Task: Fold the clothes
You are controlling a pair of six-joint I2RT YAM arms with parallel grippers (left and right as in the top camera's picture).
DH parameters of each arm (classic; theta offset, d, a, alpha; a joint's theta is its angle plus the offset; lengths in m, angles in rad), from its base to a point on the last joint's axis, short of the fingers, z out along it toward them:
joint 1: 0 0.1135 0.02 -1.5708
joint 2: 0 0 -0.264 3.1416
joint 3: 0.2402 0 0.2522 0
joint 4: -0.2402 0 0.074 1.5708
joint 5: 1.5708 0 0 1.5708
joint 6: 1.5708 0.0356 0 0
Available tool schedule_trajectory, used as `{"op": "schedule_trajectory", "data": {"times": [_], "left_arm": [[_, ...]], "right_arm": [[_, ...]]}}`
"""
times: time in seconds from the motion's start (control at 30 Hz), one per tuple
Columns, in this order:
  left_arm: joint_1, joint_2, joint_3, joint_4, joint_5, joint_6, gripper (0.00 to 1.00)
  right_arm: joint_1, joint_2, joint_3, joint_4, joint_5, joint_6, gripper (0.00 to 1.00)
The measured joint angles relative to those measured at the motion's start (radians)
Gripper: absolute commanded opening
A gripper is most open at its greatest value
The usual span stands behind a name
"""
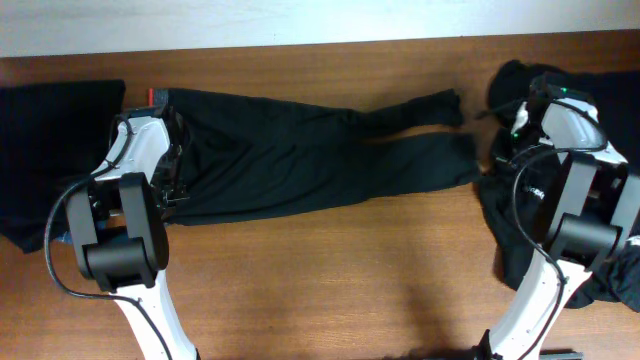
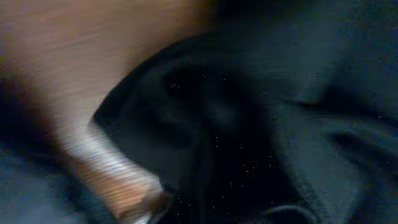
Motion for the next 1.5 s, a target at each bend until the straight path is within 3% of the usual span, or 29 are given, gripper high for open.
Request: {"op": "schedule_trajectory", "data": {"times": [0.23,0.47,0.7,0.9,0.97,1.07,1.2,1.4,1.47,1.5], "left_arm": [[0.0,0.0,0.0,-0.004,0.007,0.0,0.01],[0.0,0.0,0.0,-0.005,0.007,0.0,0.02],[0.0,0.0,0.0,-0.005,0.008,0.0,0.02],[0.0,0.0,0.0,-0.006,0.008,0.0,0.03],[0.0,0.0,0.0,-0.004,0.008,0.0,0.03],[0.0,0.0,0.0,-0.004,0.008,0.0,0.03],[0.0,0.0,0.0,-0.004,0.011,0.0,0.03],[0.0,0.0,0.0,-0.002,0.011,0.0,0.04],[0.0,0.0,0.0,0.001,0.011,0.0,0.04],[0.0,0.0,0.0,0.0,0.011,0.0,0.04]], "right_arm": [[-0.194,0.011,0.0,-0.002,0.228,0.085,0.04],[-0.27,0.017,0.061,-0.046,0.191,0.093,0.04],[-0.202,0.012,0.159,-0.137,-0.101,-0.082,0.44],[-0.057,0.0,0.182,-0.219,-0.254,-0.221,0.46],[-0.009,-0.001,0.181,-0.214,-0.263,-0.248,0.5],[0.051,-0.002,0.158,-0.175,-0.248,-0.264,0.68],[0.098,-0.002,0.115,-0.128,-0.205,-0.268,0.74],[0.108,-0.002,0.023,-0.042,-0.164,-0.267,0.68],[0.108,-0.008,-0.009,-0.03,-0.158,-0.269,0.47],[0.108,-0.012,-0.021,-0.024,-0.156,-0.268,0.17]]}}
